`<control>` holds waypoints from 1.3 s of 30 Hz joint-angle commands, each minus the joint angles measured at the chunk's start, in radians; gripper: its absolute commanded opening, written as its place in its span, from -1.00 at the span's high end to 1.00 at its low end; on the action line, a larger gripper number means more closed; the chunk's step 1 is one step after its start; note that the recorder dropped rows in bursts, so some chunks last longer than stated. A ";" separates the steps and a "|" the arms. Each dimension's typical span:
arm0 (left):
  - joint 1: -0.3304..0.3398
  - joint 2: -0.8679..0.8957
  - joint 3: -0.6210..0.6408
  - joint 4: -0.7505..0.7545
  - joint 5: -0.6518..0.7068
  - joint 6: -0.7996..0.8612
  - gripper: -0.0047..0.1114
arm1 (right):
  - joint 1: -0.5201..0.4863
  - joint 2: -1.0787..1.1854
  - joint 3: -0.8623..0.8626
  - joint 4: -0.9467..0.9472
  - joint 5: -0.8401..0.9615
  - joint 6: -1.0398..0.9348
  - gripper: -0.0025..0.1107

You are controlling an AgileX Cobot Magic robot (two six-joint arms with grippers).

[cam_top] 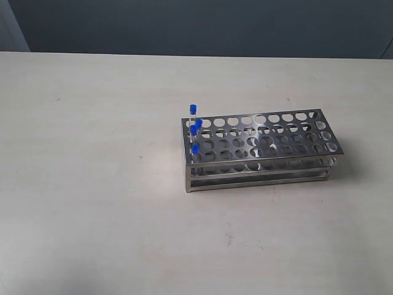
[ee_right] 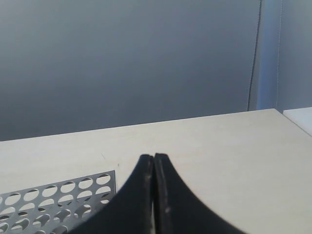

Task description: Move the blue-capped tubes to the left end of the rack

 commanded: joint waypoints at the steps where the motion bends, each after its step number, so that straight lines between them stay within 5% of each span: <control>1: -0.004 -0.005 0.002 0.006 -0.008 -0.005 0.91 | 0.012 -0.006 0.004 0.001 -0.014 -0.006 0.97; 4: -0.004 -0.005 0.002 0.006 -0.008 -0.005 0.91 | 0.026 -0.006 0.004 0.067 -0.012 -0.067 0.97; 10: -0.004 -0.005 0.002 0.006 -0.008 -0.005 0.91 | 0.026 -0.007 0.045 0.523 -0.019 -0.526 0.97; 17: -0.004 -0.005 0.002 0.006 -0.008 -0.005 0.91 | 0.026 -0.012 0.078 0.530 -0.013 -0.546 0.97; 24: -0.004 -0.005 0.002 0.006 -0.008 -0.005 0.91 | 0.026 -0.012 0.078 0.763 -0.004 -0.838 0.97; 39: -0.004 -0.005 0.002 0.006 -0.008 -0.005 0.91 | 0.026 -0.012 0.078 0.785 0.177 -0.845 0.97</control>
